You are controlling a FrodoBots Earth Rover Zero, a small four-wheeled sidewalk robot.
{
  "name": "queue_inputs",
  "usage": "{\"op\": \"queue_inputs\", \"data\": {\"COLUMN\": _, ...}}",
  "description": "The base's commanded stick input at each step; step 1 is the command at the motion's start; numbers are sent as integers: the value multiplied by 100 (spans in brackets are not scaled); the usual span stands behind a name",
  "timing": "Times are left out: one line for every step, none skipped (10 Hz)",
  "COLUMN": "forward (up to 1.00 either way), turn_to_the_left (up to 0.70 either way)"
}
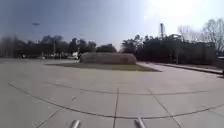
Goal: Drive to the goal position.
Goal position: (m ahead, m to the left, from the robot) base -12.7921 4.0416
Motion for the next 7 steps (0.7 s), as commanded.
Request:
{"op": "queue_inputs", "data": {"forward": 100, "turn_to_the_left": 0}}
{"op": "queue_inputs", "data": {"forward": 100, "turn_to_the_left": 0}}
{"op": "queue_inputs", "data": {"forward": 100, "turn_to_the_left": 0}}
{"op": "queue_inputs", "data": {"forward": 100, "turn_to_the_left": 0}}
{"op": "queue_inputs", "data": {"forward": 100, "turn_to_the_left": 0}}
{"op": "queue_inputs", "data": {"forward": 100, "turn_to_the_left": 0}}
{"op": "queue_inputs", "data": {"forward": 100, "turn_to_the_left": 0}}
